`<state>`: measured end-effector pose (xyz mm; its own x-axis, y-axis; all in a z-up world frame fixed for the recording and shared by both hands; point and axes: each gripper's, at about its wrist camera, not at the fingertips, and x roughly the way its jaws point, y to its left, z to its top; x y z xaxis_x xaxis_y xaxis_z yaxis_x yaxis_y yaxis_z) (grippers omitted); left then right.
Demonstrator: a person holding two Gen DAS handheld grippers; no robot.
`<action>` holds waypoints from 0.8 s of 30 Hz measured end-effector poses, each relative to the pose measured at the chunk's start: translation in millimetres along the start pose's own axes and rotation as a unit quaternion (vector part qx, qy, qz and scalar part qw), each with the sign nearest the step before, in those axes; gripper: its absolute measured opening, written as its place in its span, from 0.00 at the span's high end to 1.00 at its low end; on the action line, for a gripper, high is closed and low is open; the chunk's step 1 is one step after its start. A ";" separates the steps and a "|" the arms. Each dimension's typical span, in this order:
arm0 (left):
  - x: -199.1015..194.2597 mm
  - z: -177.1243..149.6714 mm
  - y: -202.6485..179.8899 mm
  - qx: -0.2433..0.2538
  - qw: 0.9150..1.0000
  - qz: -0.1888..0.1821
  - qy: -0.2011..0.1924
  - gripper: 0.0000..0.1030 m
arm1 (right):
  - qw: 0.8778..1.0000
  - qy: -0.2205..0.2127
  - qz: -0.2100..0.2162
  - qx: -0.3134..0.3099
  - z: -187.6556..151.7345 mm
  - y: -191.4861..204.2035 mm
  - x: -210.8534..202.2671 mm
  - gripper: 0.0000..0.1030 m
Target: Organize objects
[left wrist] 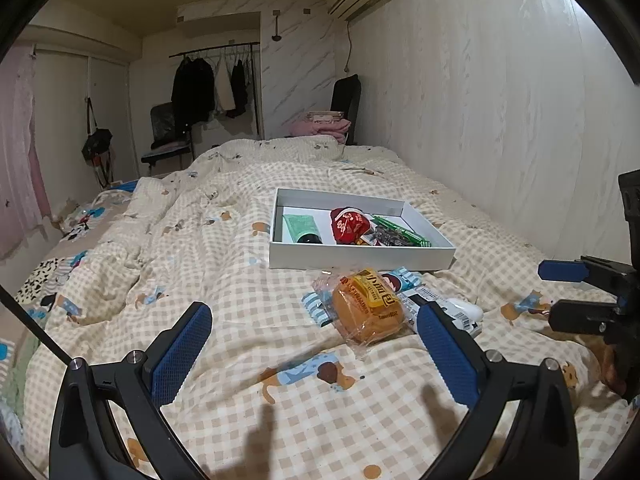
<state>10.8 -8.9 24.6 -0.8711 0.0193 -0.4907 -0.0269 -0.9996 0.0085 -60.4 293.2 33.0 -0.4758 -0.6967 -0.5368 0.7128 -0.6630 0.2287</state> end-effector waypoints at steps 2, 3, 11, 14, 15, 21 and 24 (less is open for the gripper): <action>2.0 -0.7 -0.9 0.003 1.000 -0.001 0.005 0.00 | 1.000 0.007 0.007 -0.004 -0.3 2.2 1.9 0.00; 3.1 -1.3 -1.2 0.003 1.000 -0.006 0.008 0.00 | 1.000 0.010 0.007 -0.005 -0.5 2.8 3.0 0.00; 15.6 -3.3 0.4 -0.004 0.999 0.002 0.041 0.00 | 1.000 0.020 -0.021 -0.003 -2.4 2.9 5.3 0.00; 21.2 -4.4 0.5 -0.005 0.999 0.001 0.054 0.00 | 0.999 0.019 -0.033 0.012 -2.8 -2.9 4.4 0.00; 22.0 -4.4 0.6 -0.004 0.998 -0.001 0.057 0.00 | 0.999 0.020 -0.033 0.015 -2.9 -4.4 4.5 0.00; 30.8 -7.9 -1.2 -0.004 0.997 -0.011 0.081 0.00 | 0.999 0.027 -0.033 0.017 -3.0 -5.6 7.0 0.00; 32.5 -8.9 -6.3 0.007 0.996 -0.008 0.085 0.00 | 0.999 0.028 -0.033 0.017 -3.0 -5.6 7.8 0.00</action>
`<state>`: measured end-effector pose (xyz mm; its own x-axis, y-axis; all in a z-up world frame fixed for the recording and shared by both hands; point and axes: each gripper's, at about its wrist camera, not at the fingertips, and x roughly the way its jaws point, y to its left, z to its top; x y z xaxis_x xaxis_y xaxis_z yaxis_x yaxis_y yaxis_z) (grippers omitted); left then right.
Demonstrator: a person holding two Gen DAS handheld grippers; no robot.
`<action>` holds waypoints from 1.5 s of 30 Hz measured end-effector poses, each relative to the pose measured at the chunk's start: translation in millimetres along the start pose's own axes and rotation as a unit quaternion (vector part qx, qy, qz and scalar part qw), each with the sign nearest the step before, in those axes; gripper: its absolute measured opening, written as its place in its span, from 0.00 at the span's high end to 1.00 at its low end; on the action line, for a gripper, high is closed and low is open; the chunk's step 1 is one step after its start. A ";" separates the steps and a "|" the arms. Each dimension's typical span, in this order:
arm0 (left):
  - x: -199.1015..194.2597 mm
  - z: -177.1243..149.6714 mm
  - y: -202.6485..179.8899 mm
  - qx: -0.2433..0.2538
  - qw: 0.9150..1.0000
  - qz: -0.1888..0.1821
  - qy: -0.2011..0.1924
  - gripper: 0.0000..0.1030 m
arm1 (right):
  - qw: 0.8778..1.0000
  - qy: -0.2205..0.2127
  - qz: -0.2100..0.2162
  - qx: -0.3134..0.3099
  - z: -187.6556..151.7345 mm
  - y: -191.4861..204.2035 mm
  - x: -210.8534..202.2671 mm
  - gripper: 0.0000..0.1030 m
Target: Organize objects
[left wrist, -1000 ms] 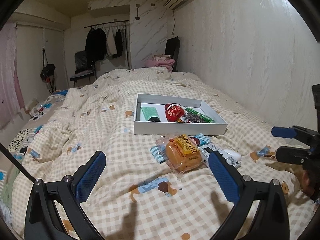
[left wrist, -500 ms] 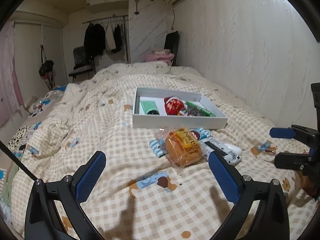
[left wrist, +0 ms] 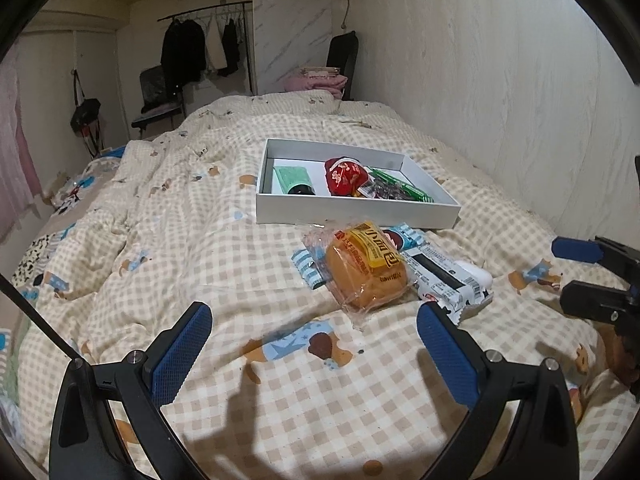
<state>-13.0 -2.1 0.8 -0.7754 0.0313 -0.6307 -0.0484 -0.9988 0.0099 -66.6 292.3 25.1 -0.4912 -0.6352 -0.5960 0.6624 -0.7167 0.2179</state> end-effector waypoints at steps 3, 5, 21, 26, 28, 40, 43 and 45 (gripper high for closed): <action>2.0 -0.2 -4.1 0.009 1.000 0.002 0.005 0.00 | 1.000 0.003 0.001 0.002 -1.2 -0.8 1.4 0.00; 2.2 0.0 -4.9 0.010 1.000 0.003 0.005 0.00 | 1.000 0.003 0.002 0.004 -1.3 -1.8 1.6 0.00; 4.9 -0.4 -2.8 0.011 1.000 0.005 0.010 0.00 | 1.000 0.006 0.005 0.011 -1.6 -4.8 1.5 0.00; 11.1 -6.4 3.3 -0.006 0.999 0.028 0.024 0.00 | 1.000 0.004 0.007 0.014 -0.5 -5.4 2.3 0.00; 14.0 -7.6 7.6 -0.016 0.999 0.024 0.031 0.00 | 1.000 0.006 0.008 0.015 -0.5 -5.3 3.2 0.00; 16.1 -6.3 14.3 -0.032 0.999 0.019 0.037 0.05 | 0.999 0.014 -0.049 -0.004 -9.2 4.4 6.2 0.00; 12.2 -5.1 14.9 -0.030 0.999 0.024 0.028 0.06 | 0.998 0.018 -0.054 -0.013 -8.3 6.0 7.8 0.00; 11.2 -4.1 20.4 -0.043 0.998 0.035 0.028 0.06 | 0.997 0.026 -0.064 -0.023 -7.8 9.2 10.8 0.00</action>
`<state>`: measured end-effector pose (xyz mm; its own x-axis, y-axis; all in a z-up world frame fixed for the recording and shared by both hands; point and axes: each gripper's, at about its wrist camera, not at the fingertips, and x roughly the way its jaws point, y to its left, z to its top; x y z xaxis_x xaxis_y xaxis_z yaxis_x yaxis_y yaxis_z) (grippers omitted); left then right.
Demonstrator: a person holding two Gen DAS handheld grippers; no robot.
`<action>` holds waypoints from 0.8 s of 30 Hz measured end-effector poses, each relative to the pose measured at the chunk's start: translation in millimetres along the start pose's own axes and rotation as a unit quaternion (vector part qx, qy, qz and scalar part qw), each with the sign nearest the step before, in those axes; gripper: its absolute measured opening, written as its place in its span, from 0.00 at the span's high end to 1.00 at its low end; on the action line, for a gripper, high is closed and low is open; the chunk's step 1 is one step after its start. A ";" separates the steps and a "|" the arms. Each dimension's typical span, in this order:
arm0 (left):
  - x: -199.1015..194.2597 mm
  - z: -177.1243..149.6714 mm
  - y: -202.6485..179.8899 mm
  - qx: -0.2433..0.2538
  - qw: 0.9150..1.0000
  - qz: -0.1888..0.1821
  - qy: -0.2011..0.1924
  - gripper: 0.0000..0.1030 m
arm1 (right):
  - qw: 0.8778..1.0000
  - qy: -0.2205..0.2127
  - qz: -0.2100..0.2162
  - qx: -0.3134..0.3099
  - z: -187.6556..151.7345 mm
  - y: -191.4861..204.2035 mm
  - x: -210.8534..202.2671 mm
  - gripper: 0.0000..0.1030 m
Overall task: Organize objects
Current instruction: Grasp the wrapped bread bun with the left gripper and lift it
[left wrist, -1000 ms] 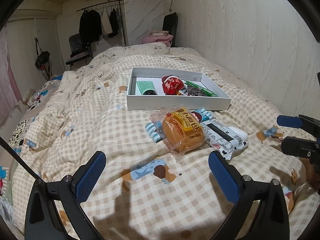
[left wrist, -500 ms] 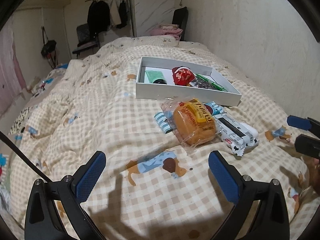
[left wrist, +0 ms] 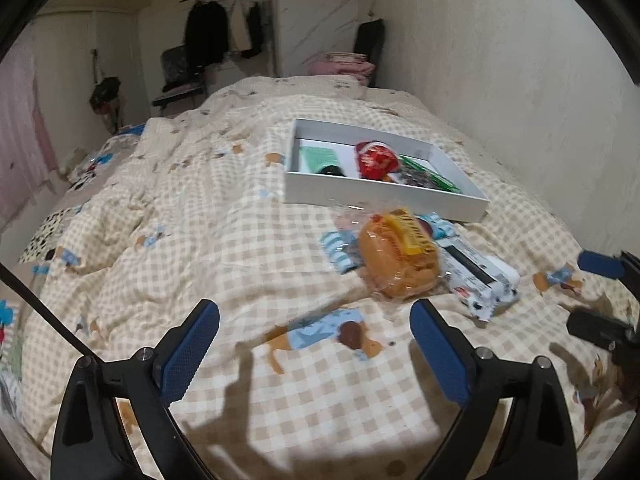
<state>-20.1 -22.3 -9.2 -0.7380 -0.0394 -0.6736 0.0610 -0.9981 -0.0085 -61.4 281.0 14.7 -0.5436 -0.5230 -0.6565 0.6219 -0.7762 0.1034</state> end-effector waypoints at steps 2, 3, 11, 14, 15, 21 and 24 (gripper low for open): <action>-0.7 4.9 8.8 -0.019 1.000 0.005 0.004 0.06 | 1.000 0.006 -0.006 -0.012 -0.5 3.9 2.0 0.00; -1.3 7.4 12.1 -0.025 1.000 0.006 0.006 0.06 | 1.000 0.006 -0.006 -0.014 -0.8 4.6 2.9 0.00; 1.9 32.1 7.1 0.016 0.998 0.028 0.054 0.06 | 1.000 -0.005 0.006 0.013 -2.0 -6.8 0.5 0.00; 2.3 39.4 -0.6 0.026 0.997 -0.010 0.071 0.06 | 1.000 -0.004 0.013 0.027 -2.8 -11.9 1.3 0.00; 3.1 43.7 -3.7 0.027 0.996 -0.026 0.077 0.06 | 0.999 -0.004 0.014 0.029 -2.7 -12.8 1.5 0.00; 32.1 71.0 -29.7 0.019 0.988 -0.078 0.129 0.06 | 0.999 -0.005 0.016 0.030 -3.2 -13.3 1.4 0.00; 54.5 80.1 -44.4 0.016 0.986 -0.067 0.151 0.06 | 0.999 -0.007 0.017 0.030 -3.0 -13.3 1.2 0.00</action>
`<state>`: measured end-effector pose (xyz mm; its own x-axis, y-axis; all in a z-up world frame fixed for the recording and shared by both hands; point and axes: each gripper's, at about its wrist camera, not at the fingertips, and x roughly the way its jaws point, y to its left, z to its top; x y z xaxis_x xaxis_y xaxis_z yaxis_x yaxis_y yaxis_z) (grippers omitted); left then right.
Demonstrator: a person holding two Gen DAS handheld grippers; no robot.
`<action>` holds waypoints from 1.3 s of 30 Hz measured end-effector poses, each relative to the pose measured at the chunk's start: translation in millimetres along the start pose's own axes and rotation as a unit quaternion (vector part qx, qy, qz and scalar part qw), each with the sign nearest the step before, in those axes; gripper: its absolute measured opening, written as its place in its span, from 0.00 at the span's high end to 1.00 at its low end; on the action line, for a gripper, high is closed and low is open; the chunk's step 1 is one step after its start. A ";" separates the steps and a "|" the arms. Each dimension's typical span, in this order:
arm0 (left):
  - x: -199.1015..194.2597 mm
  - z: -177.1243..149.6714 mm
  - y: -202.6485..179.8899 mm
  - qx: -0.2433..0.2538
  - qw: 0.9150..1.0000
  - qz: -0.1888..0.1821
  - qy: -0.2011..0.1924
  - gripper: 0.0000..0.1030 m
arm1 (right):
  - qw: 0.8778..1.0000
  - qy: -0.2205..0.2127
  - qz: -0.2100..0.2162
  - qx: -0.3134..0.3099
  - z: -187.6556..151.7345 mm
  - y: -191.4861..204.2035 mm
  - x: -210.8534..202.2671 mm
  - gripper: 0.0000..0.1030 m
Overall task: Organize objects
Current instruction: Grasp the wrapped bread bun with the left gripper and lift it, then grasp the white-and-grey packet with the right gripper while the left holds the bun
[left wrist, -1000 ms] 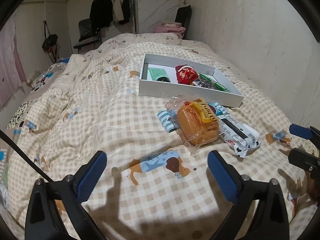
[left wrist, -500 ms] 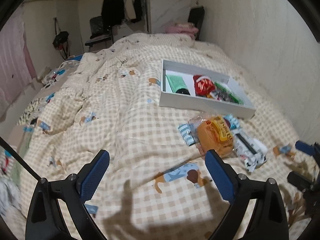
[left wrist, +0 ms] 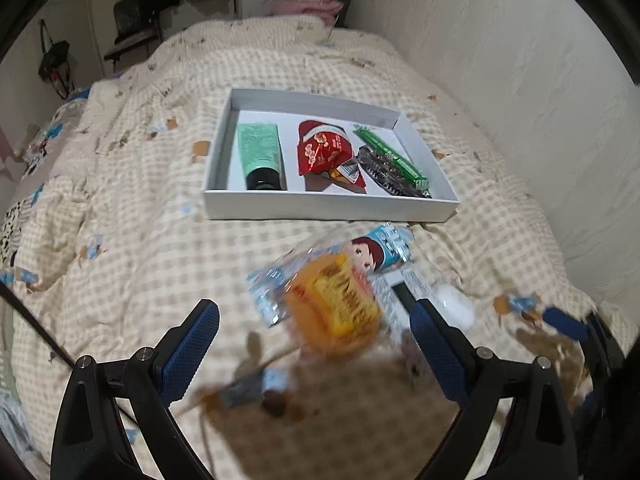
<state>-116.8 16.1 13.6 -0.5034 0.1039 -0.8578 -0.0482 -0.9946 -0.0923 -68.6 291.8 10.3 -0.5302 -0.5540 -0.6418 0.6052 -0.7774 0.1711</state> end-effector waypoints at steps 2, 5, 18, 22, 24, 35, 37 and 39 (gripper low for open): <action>15.4 6.8 -2.0 -0.015 1.000 -0.004 0.020 0.06 | 1.000 0.004 0.013 0.000 1.8 -0.4 2.9 0.00; 38.0 9.9 -5.2 -0.035 0.998 -0.014 0.043 0.06 | 0.999 0.026 0.020 0.002 3.9 -0.9 12.5 0.00; 30.1 -4.8 7.9 -0.054 0.997 -0.009 0.062 0.39 | 0.999 0.010 0.013 0.039 2.0 -13.5 5.9 0.00; 7.8 -14.7 15.5 -0.023 0.997 -0.035 0.057 0.40 | 0.999 0.012 0.014 0.038 2.1 -13.2 6.7 0.00; 1.0 -19.3 18.5 -0.011 0.997 -0.052 0.059 0.40 | 0.999 0.014 0.015 0.039 1.7 -13.9 7.5 0.00; 13.3 -46.8 38.8 0.002 0.993 -0.085 0.084 0.39 | 0.998 0.023 0.019 0.046 0.7 -16.9 11.8 0.00; 13.7 -48.0 40.2 -0.007 0.993 -0.085 0.086 0.38 | 0.998 0.024 0.018 0.047 0.7 -16.5 11.6 0.00; 10.9 -47.7 40.7 -0.013 0.993 -0.078 0.087 0.31 | 0.998 0.025 0.019 0.046 0.5 -16.3 11.6 0.00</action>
<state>-83.1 -23.0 -23.6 -0.3340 0.2578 -0.9067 -0.0906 -0.9662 -0.2413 -84.9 297.8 0.4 -0.4771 -0.5696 -0.6693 0.5652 -0.7820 0.2627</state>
